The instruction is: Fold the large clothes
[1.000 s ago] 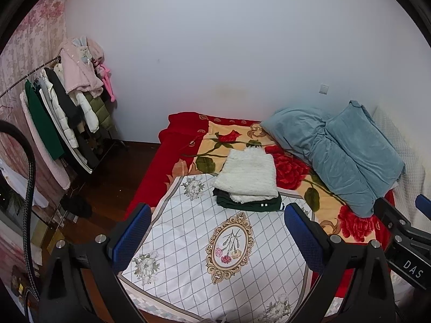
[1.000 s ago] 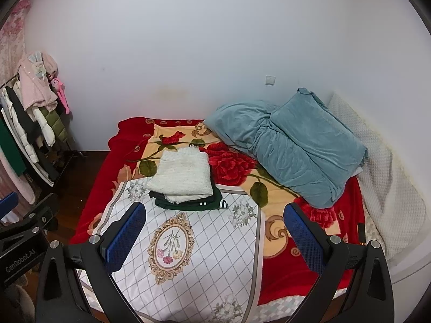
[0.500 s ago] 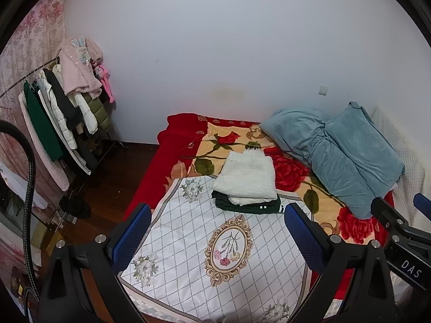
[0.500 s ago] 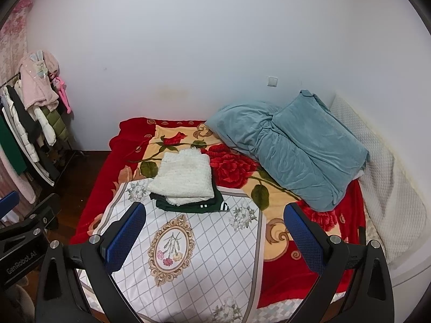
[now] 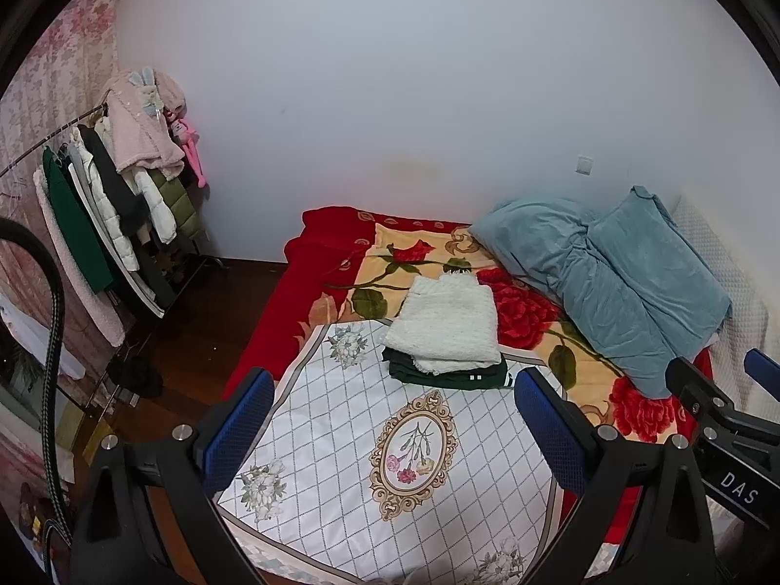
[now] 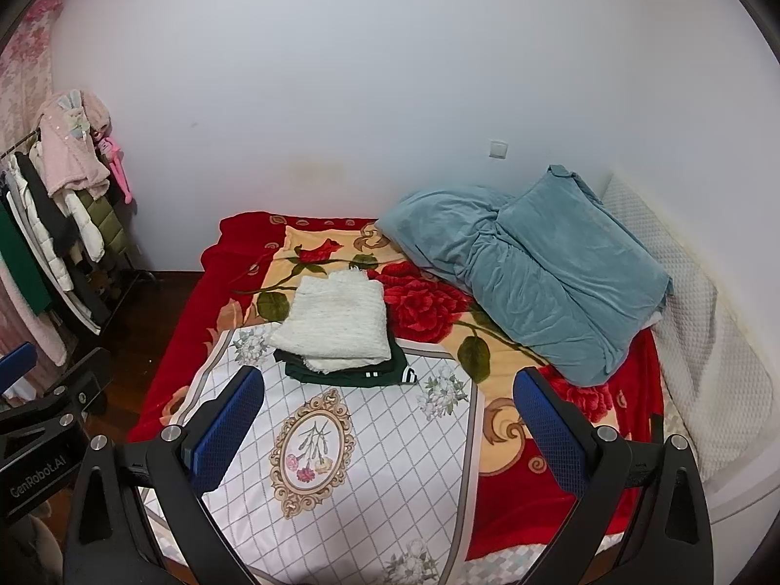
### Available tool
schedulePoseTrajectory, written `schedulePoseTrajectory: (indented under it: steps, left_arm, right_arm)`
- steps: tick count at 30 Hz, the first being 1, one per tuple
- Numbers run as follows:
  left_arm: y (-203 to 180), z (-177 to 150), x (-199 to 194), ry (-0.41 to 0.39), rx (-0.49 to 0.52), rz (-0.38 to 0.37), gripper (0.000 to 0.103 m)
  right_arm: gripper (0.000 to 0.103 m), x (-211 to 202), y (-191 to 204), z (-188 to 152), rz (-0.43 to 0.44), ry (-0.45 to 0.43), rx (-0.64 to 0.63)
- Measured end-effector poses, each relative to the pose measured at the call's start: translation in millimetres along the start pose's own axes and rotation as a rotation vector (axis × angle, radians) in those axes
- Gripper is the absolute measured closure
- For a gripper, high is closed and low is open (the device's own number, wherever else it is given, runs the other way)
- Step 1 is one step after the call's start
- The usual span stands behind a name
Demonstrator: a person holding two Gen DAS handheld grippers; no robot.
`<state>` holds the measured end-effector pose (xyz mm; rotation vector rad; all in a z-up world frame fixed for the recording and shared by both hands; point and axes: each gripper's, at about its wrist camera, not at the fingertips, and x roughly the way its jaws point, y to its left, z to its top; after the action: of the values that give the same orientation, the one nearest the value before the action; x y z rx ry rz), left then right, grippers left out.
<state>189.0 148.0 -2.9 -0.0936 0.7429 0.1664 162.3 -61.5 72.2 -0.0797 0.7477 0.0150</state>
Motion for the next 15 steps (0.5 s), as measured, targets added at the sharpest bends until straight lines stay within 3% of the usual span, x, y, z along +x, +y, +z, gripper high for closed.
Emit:
schedulePoseTrajectory:
  steps: [15]
  left_arm:
    - [2.6, -0.8, -2.9, -0.004, 0.002, 0.001, 0.002]
  right_arm:
    - [0.000, -5.8, -0.7, -6.2, -0.002, -0.013, -0.009]
